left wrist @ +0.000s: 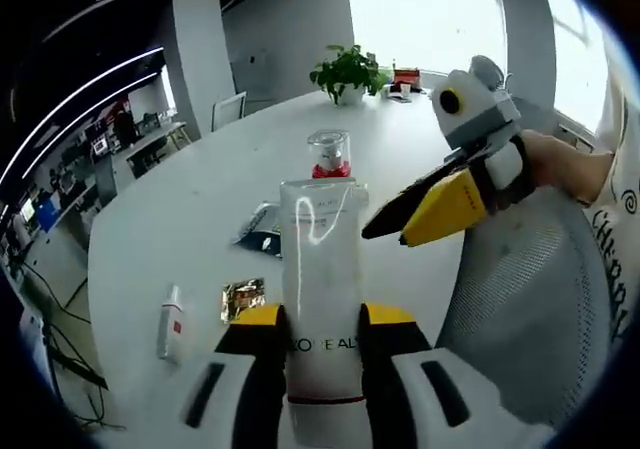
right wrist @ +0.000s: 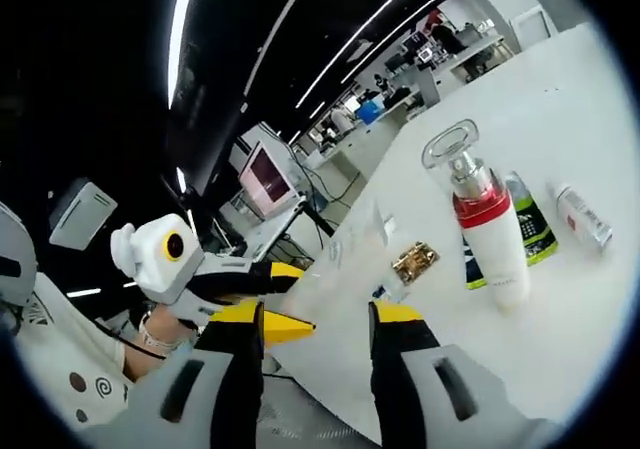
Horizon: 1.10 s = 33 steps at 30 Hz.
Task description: Arrange the skincare products in the storage area until every visible bottle or jar stands upright without overlapping.
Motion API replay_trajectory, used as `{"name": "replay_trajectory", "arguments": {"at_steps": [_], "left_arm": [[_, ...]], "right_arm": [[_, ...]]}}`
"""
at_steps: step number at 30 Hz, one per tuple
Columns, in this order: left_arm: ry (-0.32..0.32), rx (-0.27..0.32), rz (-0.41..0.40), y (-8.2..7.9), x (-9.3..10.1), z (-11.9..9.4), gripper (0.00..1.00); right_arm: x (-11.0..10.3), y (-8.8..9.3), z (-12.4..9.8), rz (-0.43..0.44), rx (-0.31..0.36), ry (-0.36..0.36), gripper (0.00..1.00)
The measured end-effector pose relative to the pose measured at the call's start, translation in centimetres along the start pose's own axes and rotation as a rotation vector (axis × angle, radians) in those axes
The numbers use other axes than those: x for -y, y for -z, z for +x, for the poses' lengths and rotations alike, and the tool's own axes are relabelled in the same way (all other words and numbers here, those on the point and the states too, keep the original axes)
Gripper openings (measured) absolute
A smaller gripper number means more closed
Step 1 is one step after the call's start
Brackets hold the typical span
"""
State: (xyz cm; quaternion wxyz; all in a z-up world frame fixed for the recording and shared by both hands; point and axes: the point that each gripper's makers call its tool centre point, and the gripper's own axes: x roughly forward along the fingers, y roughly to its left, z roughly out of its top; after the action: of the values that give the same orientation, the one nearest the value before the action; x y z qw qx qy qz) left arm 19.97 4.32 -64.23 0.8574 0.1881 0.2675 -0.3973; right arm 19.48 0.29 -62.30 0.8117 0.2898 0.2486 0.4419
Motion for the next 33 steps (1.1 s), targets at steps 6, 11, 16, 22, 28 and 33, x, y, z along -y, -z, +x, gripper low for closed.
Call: {"name": "replay_trajectory", "arguments": {"at_steps": [6,11,16,22,28,33], "left_arm": [[0.012,0.039,0.066,-1.4,1.7,0.1,0.23],[0.005,0.051,0.106,-1.9,2.7,0.2,0.23],[-0.001,0.073,0.141,-2.8,3.3,0.2,0.23],[-0.025,0.084,0.195,-3.3,3.5,0.3,0.23],[-0.025,0.092,0.199,-3.2,3.5,0.4,0.24],[-0.028,0.115,0.204,-3.6,3.5,0.4,0.25]], "right_arm": [[-0.2,-1.3,0.0,0.156,0.099,-0.045,0.36],[0.1,-1.4,-0.1,0.178,0.116,-0.039,0.34],[0.1,-1.4,-0.1,0.233,0.13,-0.056,0.27],[0.0,-1.7,-0.1,0.276,0.152,-0.076,0.19],[-0.1,-1.7,-0.1,0.268,0.142,-0.079,0.17],[-0.4,-2.1,-0.2,0.237,0.154,-0.079,0.14]]}}
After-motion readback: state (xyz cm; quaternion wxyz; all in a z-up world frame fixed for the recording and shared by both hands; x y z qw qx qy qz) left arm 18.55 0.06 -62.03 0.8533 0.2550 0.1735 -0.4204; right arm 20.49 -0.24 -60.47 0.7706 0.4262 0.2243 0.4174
